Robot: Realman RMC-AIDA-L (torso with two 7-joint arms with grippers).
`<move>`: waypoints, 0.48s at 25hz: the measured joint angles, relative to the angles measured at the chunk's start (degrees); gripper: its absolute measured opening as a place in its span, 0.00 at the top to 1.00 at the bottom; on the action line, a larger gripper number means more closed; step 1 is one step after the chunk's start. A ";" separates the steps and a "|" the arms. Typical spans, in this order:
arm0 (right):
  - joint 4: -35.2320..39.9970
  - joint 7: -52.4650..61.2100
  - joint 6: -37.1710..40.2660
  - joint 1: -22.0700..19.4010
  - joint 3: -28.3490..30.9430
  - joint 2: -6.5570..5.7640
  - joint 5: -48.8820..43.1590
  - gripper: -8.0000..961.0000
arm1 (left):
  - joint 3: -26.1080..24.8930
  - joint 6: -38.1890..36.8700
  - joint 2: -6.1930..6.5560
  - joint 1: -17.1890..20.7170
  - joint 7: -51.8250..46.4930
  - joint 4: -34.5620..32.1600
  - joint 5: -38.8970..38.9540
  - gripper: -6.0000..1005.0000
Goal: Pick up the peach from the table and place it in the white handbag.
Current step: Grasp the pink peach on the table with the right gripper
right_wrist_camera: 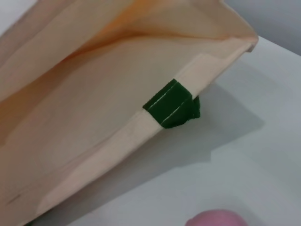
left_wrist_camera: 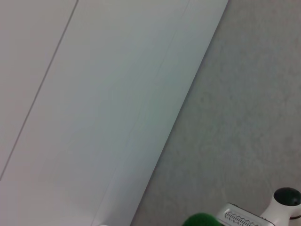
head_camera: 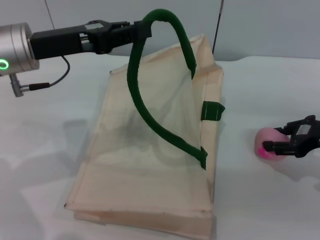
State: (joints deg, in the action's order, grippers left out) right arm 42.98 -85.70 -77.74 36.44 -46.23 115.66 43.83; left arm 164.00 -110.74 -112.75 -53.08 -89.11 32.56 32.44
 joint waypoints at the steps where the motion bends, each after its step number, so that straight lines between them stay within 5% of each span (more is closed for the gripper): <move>1: 0.27 -0.01 -0.05 -0.07 0.00 0.00 0.00 0.48 | 0.00 0.00 0.00 0.00 0.00 -0.01 0.00 0.87; 12: 5.04 -0.18 -2.83 0.25 0.16 0.12 1.64 0.53 | 0.00 0.01 -0.01 0.08 0.00 -0.13 -0.01 0.87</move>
State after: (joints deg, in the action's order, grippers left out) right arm 48.02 -85.88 -80.56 36.69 -46.07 115.78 45.48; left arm 164.01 -110.74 -112.76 -53.01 -89.11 32.42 32.43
